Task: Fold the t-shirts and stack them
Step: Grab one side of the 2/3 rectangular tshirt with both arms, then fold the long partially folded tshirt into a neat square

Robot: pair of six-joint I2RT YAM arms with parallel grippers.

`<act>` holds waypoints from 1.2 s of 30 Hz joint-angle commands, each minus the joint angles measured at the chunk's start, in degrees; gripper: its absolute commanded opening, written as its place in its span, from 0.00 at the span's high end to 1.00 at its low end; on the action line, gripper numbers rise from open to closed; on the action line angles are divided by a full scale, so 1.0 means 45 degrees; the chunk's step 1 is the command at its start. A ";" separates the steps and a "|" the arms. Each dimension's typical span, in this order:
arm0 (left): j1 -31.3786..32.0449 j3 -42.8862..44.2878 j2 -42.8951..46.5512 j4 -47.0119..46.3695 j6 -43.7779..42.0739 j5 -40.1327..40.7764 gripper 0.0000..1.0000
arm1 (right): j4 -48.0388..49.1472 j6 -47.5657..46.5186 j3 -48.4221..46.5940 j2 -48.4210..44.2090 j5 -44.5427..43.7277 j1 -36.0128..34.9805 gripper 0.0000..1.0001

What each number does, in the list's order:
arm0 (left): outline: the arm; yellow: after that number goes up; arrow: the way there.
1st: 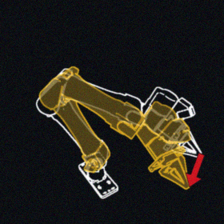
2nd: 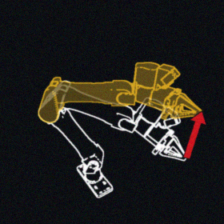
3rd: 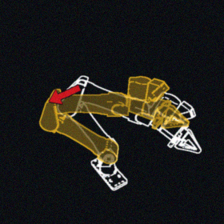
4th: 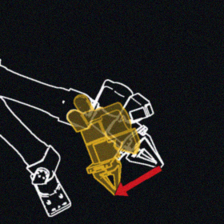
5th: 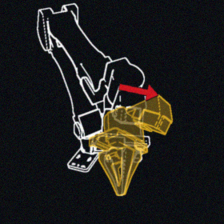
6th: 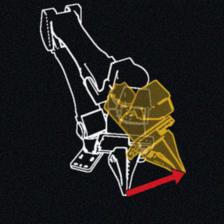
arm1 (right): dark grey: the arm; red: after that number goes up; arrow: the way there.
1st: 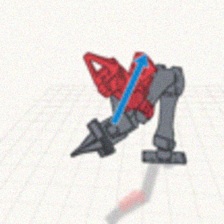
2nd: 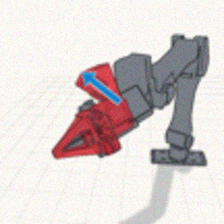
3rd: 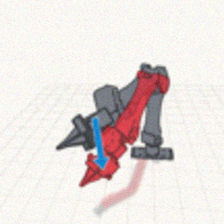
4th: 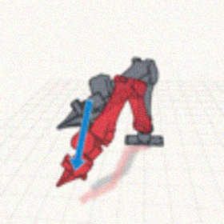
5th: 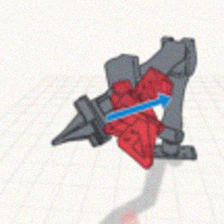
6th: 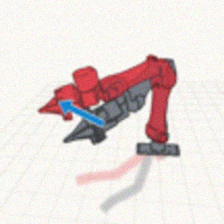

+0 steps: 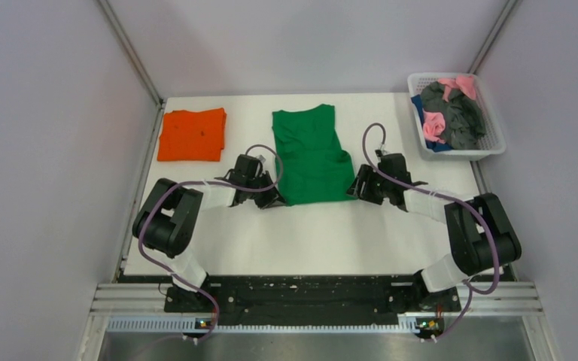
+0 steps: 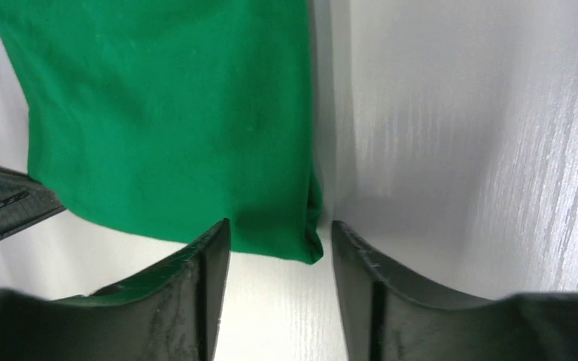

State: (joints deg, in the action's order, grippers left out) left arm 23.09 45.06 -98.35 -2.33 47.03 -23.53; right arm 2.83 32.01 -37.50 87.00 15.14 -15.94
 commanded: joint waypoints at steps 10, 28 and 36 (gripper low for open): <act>0.0502 -0.1654 0.0860 -0.0902 -0.0378 0.0396 1.00 | -0.0481 0.0491 0.0974 -0.0058 -0.0028 0.0108 0.89; 0.4308 -0.4180 1.0224 0.2675 0.1431 0.2867 1.00 | -0.6695 0.0140 0.2154 -0.8597 0.3317 0.0054 1.00; 0.4292 -0.2617 1.2026 0.4494 0.0221 0.5700 1.00 | -0.7083 -0.0058 -0.0933 -0.8109 0.2731 0.0086 1.00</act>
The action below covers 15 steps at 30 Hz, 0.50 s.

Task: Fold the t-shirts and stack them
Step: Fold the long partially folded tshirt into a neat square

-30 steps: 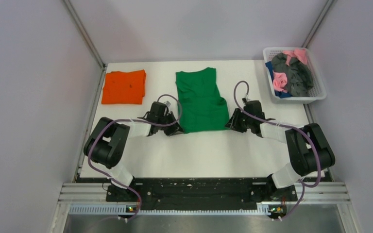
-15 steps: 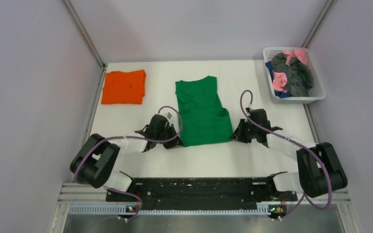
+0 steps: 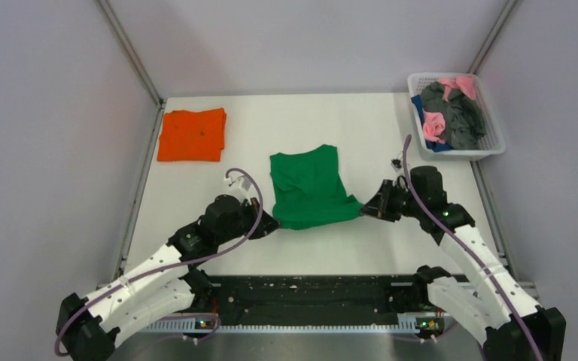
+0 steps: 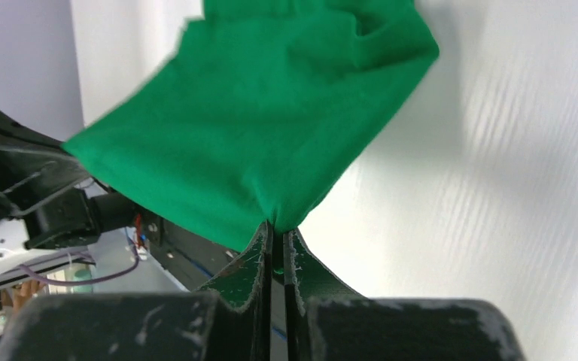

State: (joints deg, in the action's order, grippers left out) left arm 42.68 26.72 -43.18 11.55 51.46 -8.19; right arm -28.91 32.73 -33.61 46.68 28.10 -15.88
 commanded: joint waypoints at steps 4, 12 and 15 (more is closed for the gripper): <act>-0.0180 0.3027 -0.1183 0.2266 -0.1007 0.3772 1.00 | 0.1050 0.0148 -0.2988 0.2351 0.0163 0.0126 1.00; -0.3881 0.3863 -0.3372 0.0435 -0.1715 0.0582 1.00 | 0.3450 0.0653 -0.4767 0.5370 0.2044 0.0407 1.00; -0.4539 0.4448 -0.4541 -0.0031 -0.2118 0.0007 1.00 | 0.3935 0.0857 -0.5299 0.6393 0.2402 0.0746 1.00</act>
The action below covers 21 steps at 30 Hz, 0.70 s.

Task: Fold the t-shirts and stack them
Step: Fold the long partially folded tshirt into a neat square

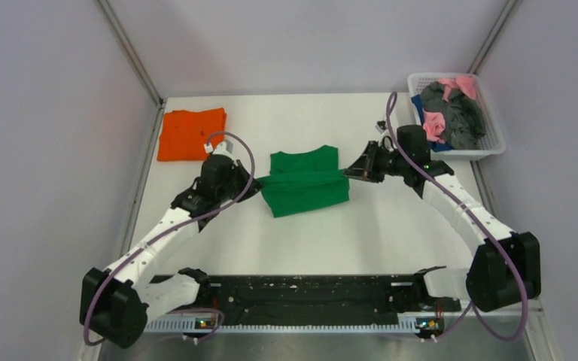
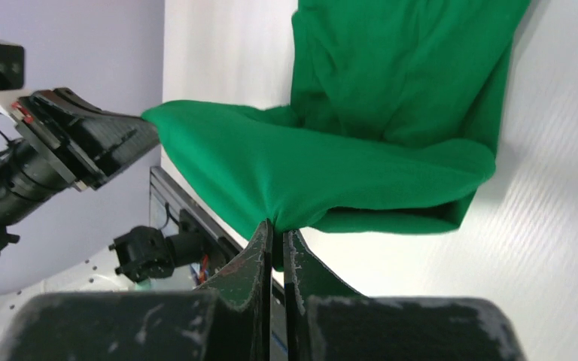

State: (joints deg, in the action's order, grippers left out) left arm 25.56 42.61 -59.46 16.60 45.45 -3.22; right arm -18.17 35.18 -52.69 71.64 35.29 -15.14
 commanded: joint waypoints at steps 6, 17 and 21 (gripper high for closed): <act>-0.1795 0.2125 -0.3078 -0.1768 -0.1093 -0.2368 1.00 | 0.2258 0.0469 -0.1800 0.2270 0.0919 0.0896 1.00; -0.3327 0.5698 -0.8158 -0.1525 -0.1947 -0.5285 1.00 | 0.4442 0.1265 -0.2861 0.4998 0.0956 0.1596 1.00; -0.3462 0.7056 -0.9835 -0.1660 -0.1894 -0.5955 1.00 | 0.5118 0.1279 -0.3393 0.6282 0.0957 0.1684 1.00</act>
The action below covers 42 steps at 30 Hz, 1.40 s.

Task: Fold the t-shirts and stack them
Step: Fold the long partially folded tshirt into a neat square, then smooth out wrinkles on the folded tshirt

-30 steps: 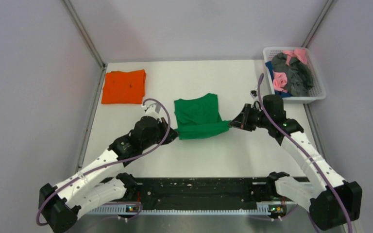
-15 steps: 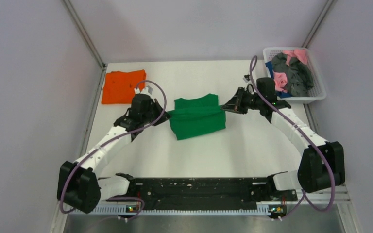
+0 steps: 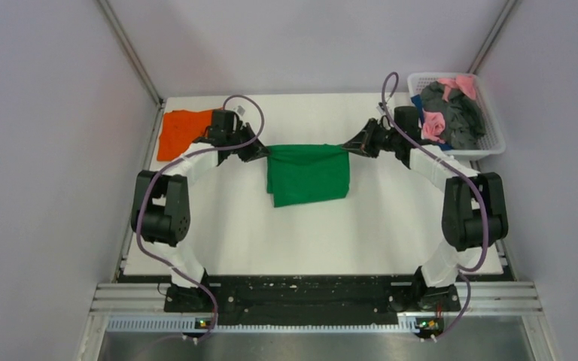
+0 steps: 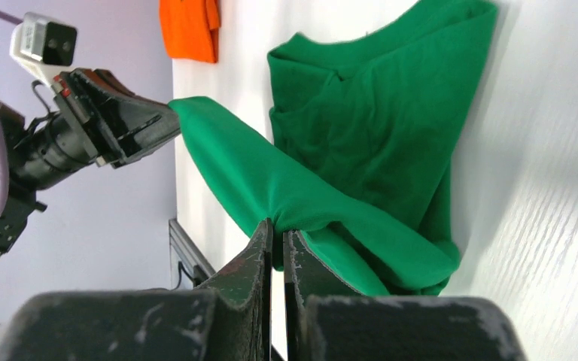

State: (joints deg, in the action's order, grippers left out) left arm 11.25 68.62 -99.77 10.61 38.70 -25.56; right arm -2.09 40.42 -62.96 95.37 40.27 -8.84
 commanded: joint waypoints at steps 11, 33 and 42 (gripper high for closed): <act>-0.0763 0.4888 -0.4461 0.0730 -0.0317 -0.0739 0.65 | 0.1967 0.0232 -0.4051 0.5331 -0.1936 0.0496 0.86; 0.2397 0.1988 -0.1931 0.0337 0.0446 0.0077 0.01 | 0.2615 -0.0316 -0.1768 0.2269 0.0394 -0.1077 0.01; 0.2501 0.0185 -0.2829 -0.0798 0.0796 -0.0199 0.01 | 0.1913 -0.0343 -0.6374 0.7373 -0.0666 -0.0901 0.01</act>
State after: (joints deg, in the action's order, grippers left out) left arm 22.52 71.31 -110.87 10.31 41.85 -25.69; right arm 6.37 38.72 -83.11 121.58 40.71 -13.72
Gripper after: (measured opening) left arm 0.986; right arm 0.985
